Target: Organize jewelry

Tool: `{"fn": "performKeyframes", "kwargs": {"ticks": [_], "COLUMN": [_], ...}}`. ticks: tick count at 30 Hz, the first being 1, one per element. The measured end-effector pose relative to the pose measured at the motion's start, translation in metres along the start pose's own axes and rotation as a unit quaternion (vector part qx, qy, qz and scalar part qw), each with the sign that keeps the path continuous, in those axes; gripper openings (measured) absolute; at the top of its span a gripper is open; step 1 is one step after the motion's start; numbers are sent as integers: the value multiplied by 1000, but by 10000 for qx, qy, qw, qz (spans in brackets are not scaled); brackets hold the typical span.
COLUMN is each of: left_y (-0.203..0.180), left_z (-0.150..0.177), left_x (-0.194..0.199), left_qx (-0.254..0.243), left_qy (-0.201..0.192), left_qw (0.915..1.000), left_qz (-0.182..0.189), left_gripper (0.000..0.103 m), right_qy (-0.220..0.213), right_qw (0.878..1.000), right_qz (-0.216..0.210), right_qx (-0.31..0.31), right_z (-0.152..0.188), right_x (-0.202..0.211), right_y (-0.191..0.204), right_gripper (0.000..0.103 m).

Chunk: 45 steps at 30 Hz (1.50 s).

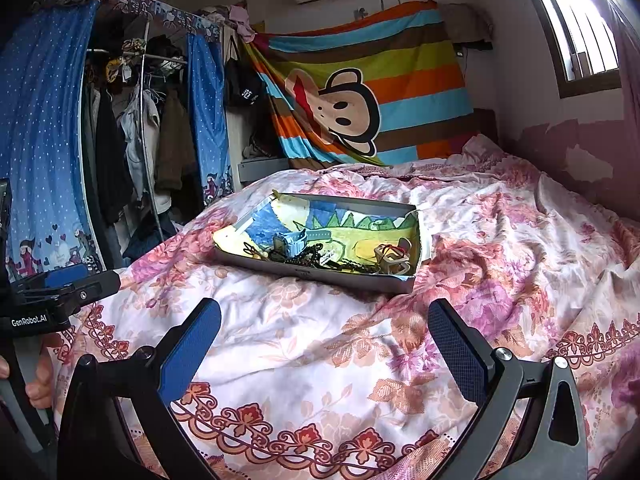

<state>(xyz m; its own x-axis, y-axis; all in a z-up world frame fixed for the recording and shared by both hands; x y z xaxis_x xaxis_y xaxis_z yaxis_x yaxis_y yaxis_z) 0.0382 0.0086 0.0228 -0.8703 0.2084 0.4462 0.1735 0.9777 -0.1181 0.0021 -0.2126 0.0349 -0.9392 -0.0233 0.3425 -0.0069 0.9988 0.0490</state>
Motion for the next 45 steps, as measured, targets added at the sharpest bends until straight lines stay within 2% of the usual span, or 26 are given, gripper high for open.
{"fn": "performKeyframes", "kwargs": {"ticks": [45], "left_y": [-3], "left_z": [0], "left_x": [1], "left_qx": [-18], "left_qy": [8], "left_qw": [10000], "left_qz": [5], "left_gripper": [103], "right_qy": [27], "right_qw": [10000], "right_qz": [3], "right_qx": [10], "right_z": [2], "right_x": [1], "right_y": [2], "right_gripper": [101]}}
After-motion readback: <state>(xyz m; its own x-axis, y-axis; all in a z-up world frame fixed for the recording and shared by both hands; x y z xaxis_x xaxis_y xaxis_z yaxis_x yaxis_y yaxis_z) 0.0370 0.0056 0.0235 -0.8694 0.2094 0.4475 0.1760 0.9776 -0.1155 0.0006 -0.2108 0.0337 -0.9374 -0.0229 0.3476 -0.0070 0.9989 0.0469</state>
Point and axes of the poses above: each gripper's, at about its wrist camera, not at the fingertips, and x roughly against the way its jaws point, y to its left, z to its underside, the point moved 5 cm from there along -x, roughly the way its jaws point, and after that the axes turned 5 degrees about z, right-handed, at the moved point
